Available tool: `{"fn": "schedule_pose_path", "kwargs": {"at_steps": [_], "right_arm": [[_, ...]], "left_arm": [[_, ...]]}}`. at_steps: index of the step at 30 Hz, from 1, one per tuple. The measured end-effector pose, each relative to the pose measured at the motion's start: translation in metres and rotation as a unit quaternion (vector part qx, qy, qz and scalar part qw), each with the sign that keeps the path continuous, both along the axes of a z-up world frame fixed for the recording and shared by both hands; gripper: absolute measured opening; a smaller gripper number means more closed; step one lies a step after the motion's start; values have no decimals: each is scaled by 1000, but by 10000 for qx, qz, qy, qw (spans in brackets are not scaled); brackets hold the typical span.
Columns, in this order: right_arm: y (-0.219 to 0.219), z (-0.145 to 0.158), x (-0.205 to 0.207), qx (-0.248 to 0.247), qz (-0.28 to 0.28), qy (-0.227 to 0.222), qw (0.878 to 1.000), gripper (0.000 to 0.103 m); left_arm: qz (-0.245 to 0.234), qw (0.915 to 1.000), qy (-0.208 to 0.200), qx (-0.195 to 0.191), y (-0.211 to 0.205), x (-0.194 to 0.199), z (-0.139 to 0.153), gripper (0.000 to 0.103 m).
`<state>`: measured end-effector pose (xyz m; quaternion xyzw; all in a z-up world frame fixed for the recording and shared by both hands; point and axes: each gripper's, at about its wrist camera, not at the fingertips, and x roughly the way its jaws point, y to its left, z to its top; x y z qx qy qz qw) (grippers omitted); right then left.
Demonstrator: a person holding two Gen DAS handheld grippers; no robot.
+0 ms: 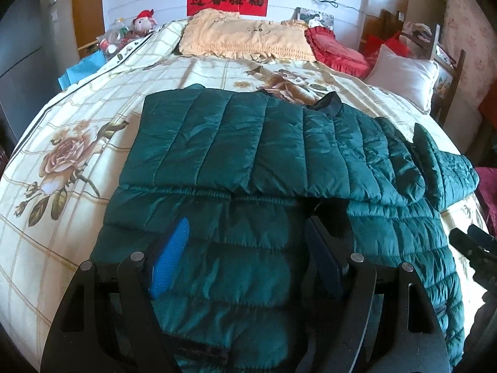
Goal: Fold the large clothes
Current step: 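Release the jacket and pull both grippers back from the folded side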
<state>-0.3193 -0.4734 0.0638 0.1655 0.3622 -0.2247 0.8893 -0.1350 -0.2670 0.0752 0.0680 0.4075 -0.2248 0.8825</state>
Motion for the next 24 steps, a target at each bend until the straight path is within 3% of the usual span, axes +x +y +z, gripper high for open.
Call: {"fn": "schedule_pose_path", "kwargs": {"at_steps": [15,24], "right_arm": [[-102,1,-31,-18,-886,5,9961,89],[-184,1,-50,-77,-1664,42,9860,89]], "left_arm": [[110,9999,30,40,-4,8,-2,77],[199,9998,-33,-61,-2,14,2,77]]}}
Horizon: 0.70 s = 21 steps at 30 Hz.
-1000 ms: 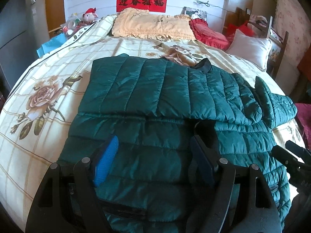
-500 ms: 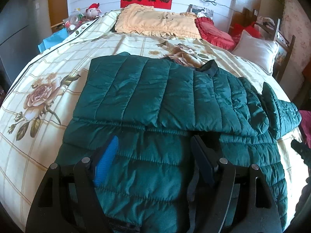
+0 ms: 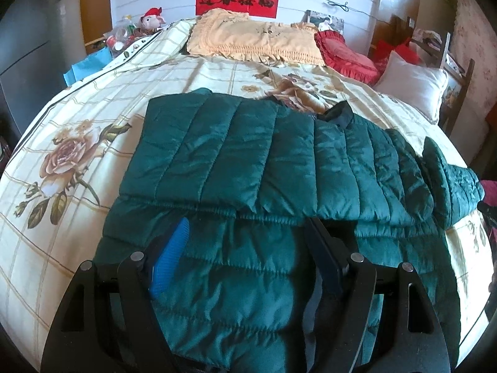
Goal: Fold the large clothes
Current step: 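Release the jacket and pull both grippers back from the folded side, then grasp the spread jacket sleeve cuff with the right gripper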
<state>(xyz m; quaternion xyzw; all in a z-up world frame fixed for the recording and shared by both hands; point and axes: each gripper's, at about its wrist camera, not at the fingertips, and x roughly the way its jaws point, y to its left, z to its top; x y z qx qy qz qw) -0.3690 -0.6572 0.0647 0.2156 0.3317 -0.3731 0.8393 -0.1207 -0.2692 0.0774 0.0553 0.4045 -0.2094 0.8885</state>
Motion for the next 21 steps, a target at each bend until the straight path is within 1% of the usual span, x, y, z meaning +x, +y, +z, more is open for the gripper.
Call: {"fn": "schedule_pose_path", "kwargs": {"at_steps": [3,7,12,15,19,21], "right_arm": [[-34,-4,-8,98,-363,-85,9993,89],[-77,-9,-19,131,-832,-104,9964,89],[-118,-16,-31,308,-1358,-337,9897,90],[-139,-22,-33,360,-1620,-349,9855,89],[-158,-28,-33,349,-1796,-318,9826,89],[-165,-29,-33,373,-1805,-370,9822,89]], "left_arm": [[50,10000,36,-73,4,4,0,77],[41,9999,137,-78,4,6,-3,77],[-71,9997,238,-47,-1,2,-8,77],[-131,9996,260,-23,-3,-1,-10,77],[-163,9994,292,-33,-2,-4,-11,77],[-166,9994,315,-24,-2,-4,-12,77]]}}
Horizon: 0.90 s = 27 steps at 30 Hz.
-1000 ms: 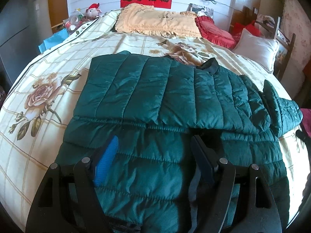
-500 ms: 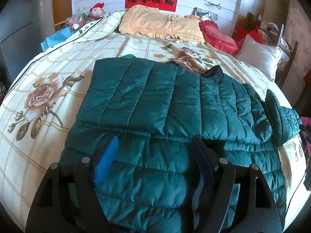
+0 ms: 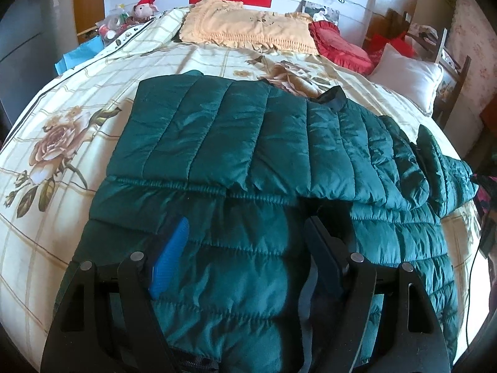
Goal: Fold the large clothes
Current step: 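Grasp the spread jacket sleeve cuff with the right gripper, then lift the sleeve with the right gripper and lay it across the jacket body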
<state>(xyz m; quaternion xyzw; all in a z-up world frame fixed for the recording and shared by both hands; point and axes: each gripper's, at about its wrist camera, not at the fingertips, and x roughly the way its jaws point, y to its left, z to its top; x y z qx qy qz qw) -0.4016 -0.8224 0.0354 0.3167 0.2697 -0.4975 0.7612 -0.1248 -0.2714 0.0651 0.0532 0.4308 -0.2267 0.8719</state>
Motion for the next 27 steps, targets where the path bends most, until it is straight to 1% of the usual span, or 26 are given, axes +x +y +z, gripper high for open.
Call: {"fn": "schedule_pose_path", "kwargs": {"at_steps": [5,7,9,13,14,15,17,18,19,21,23,27], "right_arm": [[-16,-8,4,58,-3,-83,9999,89],[-23,-13,4,118,-5,-129,9998,86],[-27,-16,5,120,31,-132,9998,74],[-33,-20,10,160,134,-79,9998,55],[-33,-21,10,149,147,-62,9998,45],[-33,-21,10,112,156,-65,9998,32],[-32,-18,4,71,175,-213,9996,16],[-32,-16,1,73,178,-314,9993,12],[-31,-12,-4,63,214,-501,9985,11],[-25,0,-12,-86,327,-713,9969,10],[-19,8,-16,-181,393,-734,9964,10],[1,28,-29,-323,598,-1066,9920,9]], "left_arm": [[-17,10000,41,90,-1,1,-4,77],[-24,9999,46,98,-1,1,-4,77],[-31,9999,37,117,-1,0,-4,77],[-52,9998,53,176,-2,0,-7,77],[-53,9998,66,184,-2,0,-7,77],[-53,9998,71,185,-2,0,-7,77],[-61,9998,73,177,-1,-1,-8,77],[-72,9998,70,170,-1,-2,-8,77],[-84,9998,58,166,0,-3,-7,77],[-84,9998,36,157,1,-3,-6,77],[-69,9999,56,100,4,-3,-5,77],[-61,10000,-5,-35,10,-6,1,77]]}}
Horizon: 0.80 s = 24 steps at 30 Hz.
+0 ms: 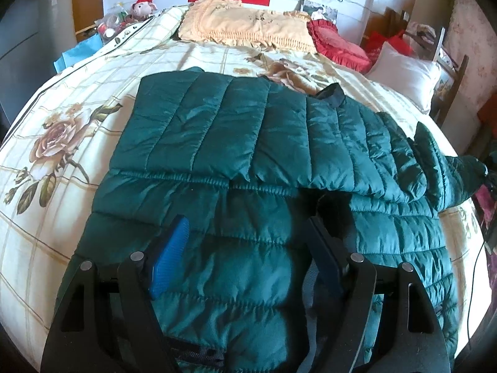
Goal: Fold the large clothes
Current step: 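Lift the sleeve with the right gripper and lay it across the jacket body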
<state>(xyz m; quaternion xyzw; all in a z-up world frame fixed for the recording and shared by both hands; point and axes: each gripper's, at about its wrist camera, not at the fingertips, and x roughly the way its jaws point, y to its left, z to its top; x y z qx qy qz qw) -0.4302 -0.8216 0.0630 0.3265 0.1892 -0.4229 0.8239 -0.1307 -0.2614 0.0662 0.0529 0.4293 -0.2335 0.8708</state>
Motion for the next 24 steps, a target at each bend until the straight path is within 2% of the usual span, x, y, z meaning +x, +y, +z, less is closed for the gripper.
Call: {"fn": "schedule_pose_path", "kwargs": {"at_steps": [8,13,24], "right_arm": [[47,39,4,-314,721,-470,9958,8],[83,58,31,-483,1320,-438,9891,8],[154,78,79,-648,2152,-400,9736,8]], "left_arm": [[-15,9999,-68,-88,9,-7,6,77],[-30,9998,-81,-156,13,-10,10,77],[-79,9997,-155,-152,20,-16,16,77]]}}
